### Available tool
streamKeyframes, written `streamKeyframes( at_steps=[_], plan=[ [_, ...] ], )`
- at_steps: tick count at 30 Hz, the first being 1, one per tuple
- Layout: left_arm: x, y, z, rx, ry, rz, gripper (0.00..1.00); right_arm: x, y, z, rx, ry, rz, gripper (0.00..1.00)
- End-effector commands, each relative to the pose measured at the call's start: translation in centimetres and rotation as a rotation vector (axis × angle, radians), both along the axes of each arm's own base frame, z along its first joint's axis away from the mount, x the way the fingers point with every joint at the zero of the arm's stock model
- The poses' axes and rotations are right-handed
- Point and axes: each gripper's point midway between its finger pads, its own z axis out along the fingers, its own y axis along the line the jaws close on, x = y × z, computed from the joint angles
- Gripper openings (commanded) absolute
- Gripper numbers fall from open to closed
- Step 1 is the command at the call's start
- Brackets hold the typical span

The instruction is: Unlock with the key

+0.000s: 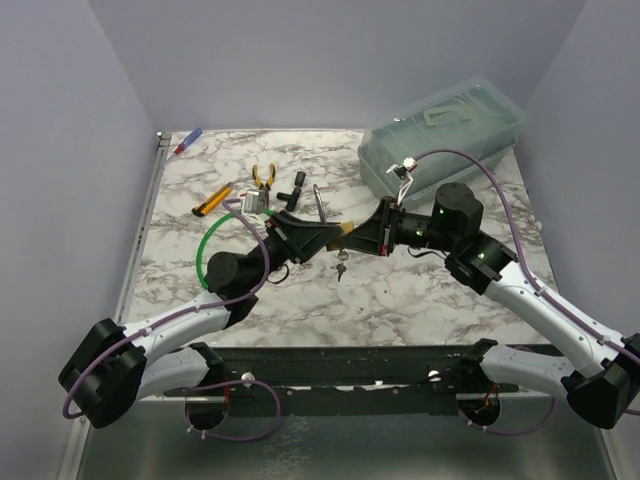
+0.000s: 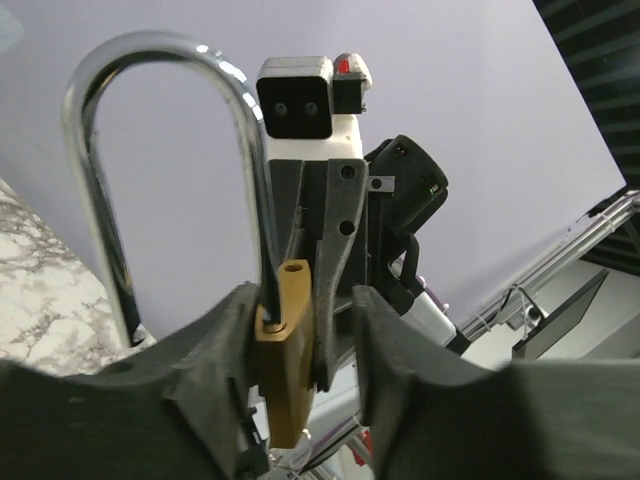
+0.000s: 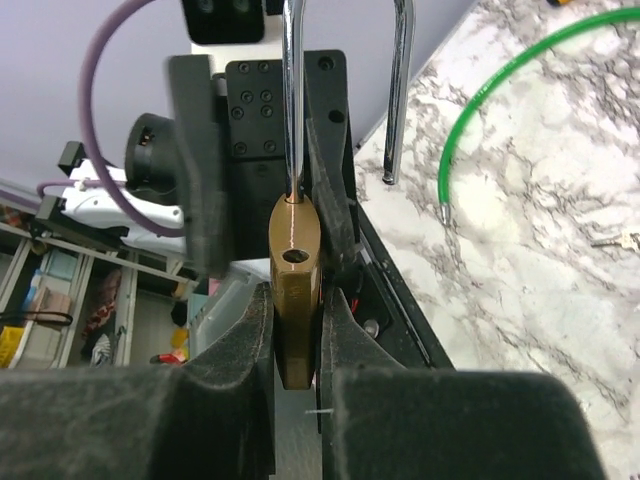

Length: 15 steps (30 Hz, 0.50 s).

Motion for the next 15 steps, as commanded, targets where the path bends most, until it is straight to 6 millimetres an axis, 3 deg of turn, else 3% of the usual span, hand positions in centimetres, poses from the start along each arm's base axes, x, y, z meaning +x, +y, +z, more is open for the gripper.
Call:
streamKeyframes(
  at_steps=[1,4,9,15],
  plan=[
    [-0.3,0.7,0.3,-0.018,-0.029,0.028,0.54,0.4,-0.4,1.4,0.005,-0.035,-0.038,0.00],
    [-0.6,0.7,-0.4,0.003,-0.021,0.022,0.63,0.5,-0.6,1.6,0.001,-0.037,-0.055,0.00],
    [-1.2,0.9,-1.8,0.045,0.001,0.009,0.86,0.6,-0.8,2.0,0.004,-0.043,-0.065,0.00],
    [-1.6,1.8,-4.0,0.088,0.037,0.038,0.89,0.4,-0.9,3.0,0.014,-0.054,-0.061,0.00]
  ],
)
